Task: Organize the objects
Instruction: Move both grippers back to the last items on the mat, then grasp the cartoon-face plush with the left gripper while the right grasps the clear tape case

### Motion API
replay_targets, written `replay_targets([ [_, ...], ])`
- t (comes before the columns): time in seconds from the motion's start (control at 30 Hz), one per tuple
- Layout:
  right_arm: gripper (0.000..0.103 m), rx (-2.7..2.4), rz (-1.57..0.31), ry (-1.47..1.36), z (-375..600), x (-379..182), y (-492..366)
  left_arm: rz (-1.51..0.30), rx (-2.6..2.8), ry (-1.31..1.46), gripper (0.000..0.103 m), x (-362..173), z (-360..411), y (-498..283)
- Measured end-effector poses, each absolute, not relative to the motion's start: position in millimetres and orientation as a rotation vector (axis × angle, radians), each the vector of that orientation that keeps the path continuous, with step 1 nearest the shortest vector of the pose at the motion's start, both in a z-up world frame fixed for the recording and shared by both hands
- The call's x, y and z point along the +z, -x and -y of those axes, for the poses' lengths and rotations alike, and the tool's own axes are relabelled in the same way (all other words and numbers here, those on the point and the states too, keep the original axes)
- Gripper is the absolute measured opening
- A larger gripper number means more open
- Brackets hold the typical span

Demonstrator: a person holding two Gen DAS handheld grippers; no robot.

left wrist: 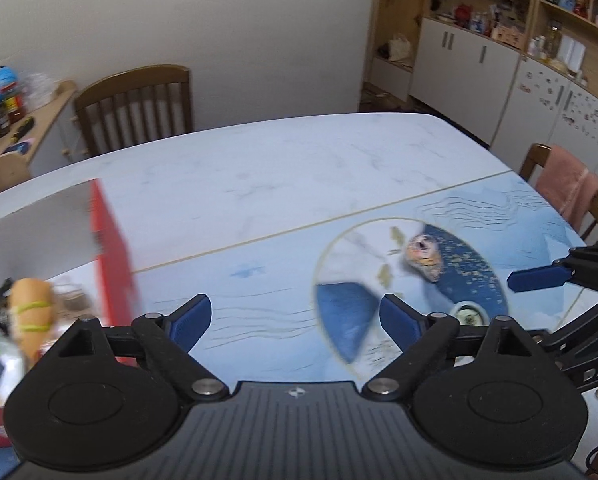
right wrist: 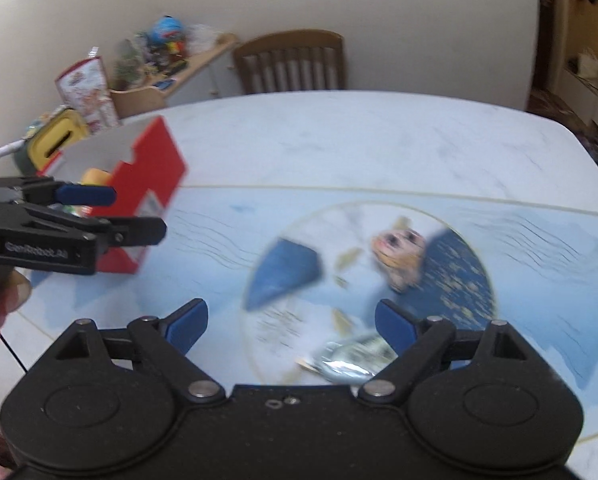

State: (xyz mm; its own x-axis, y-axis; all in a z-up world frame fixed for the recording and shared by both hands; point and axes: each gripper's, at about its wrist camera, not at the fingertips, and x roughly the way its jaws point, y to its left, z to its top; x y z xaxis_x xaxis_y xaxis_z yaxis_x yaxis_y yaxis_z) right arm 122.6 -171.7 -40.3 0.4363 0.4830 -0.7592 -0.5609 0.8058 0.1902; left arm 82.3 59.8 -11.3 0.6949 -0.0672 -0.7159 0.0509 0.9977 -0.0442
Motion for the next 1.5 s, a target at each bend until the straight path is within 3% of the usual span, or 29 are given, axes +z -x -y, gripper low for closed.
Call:
replay_targets([
  [0.07, 0.091, 0.62, -0.924, 0.096, 181.2, -48.5, -125.8, -0.804, -0.08, 0.024, 0.102, -15.4, -47.9, -89.7],
  [0.63, 0.091, 0.411, -1.018, 0.145, 180.6, -111.3, -166.4, -0.855, -0.069, 0.013, 0.102, -41.1, -8.1, -135.9],
  [1.5, 0.094, 0.419, -0.998, 0.195, 175.5, -118.7, -166.0, -0.875, -0.107, -0.094, 0.102, -68.2, 42.4, -190.2],
])
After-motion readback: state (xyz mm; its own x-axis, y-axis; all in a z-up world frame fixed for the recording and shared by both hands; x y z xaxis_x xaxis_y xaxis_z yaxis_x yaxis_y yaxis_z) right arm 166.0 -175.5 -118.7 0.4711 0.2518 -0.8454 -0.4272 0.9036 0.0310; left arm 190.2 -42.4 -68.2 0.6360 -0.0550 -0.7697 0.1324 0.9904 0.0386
